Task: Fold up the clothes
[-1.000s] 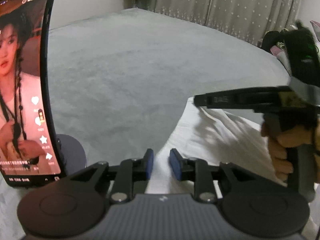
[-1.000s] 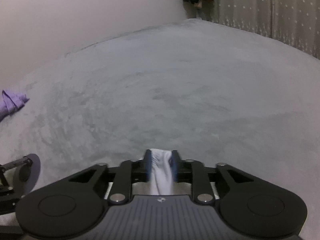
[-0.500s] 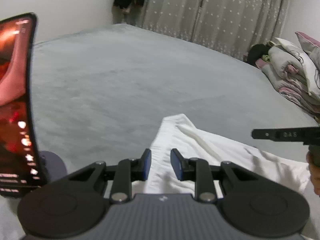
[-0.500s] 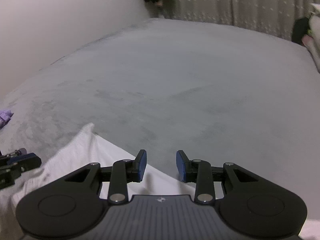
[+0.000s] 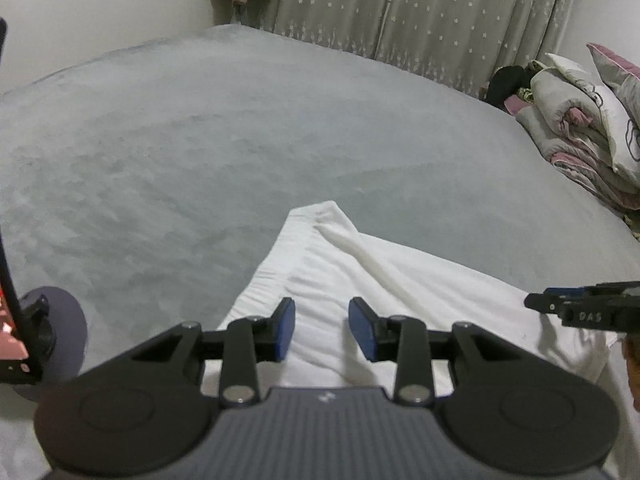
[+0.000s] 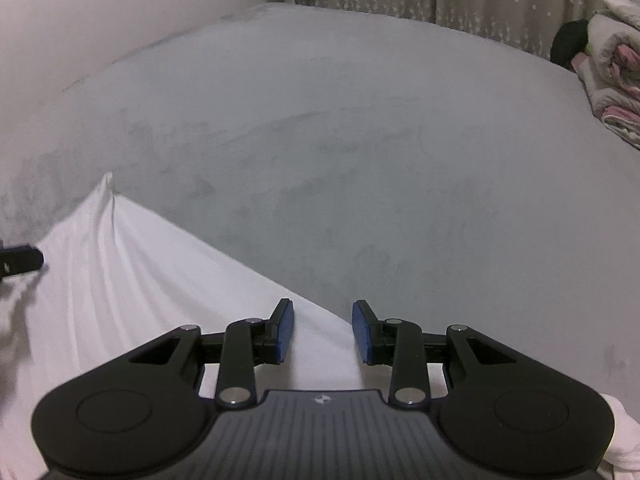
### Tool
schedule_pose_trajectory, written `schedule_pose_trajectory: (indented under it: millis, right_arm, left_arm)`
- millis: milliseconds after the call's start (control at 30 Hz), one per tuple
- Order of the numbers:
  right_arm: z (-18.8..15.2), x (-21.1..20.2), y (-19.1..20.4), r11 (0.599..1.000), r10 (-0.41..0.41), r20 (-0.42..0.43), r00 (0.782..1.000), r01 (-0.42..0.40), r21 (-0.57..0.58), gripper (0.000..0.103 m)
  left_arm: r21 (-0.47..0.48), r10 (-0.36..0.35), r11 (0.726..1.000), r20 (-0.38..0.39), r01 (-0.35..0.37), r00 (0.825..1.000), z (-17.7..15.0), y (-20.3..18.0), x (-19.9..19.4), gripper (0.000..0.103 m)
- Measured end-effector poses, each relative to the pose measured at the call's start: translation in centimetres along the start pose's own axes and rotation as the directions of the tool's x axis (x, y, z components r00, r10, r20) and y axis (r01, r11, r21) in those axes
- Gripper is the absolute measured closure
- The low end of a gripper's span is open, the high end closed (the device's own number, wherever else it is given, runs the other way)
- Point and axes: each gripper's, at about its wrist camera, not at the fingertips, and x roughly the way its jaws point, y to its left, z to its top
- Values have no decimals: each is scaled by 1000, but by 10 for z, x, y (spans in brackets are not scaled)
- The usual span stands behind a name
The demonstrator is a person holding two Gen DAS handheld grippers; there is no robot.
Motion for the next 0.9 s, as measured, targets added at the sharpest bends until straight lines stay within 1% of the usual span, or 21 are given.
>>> schedule_pose_trajectory:
  millis: [200,733,800,900]
  right_arm:
    - [-1,5,6,998,-26,3,1000,26,-51,70]
    - [-4,8,9,997,-28,22,999,30,-68,70]
    - [-3,8,10,997,-27,22,999,28,-73,72]
    - [-3,9,13,996,-15,22,1000,16,-86,82]
  left_arm:
    - [9,7,1000,-14,-7,1000,-1,-2,1,69]
    - [14,11,1000,-30,-10,999,-2,-4,3,66]
    - [14,11,1000,-32,-11,999,-3,-4,3,65]
    - [16,12,1000,-35,-12,999,-3,-5,3,65]
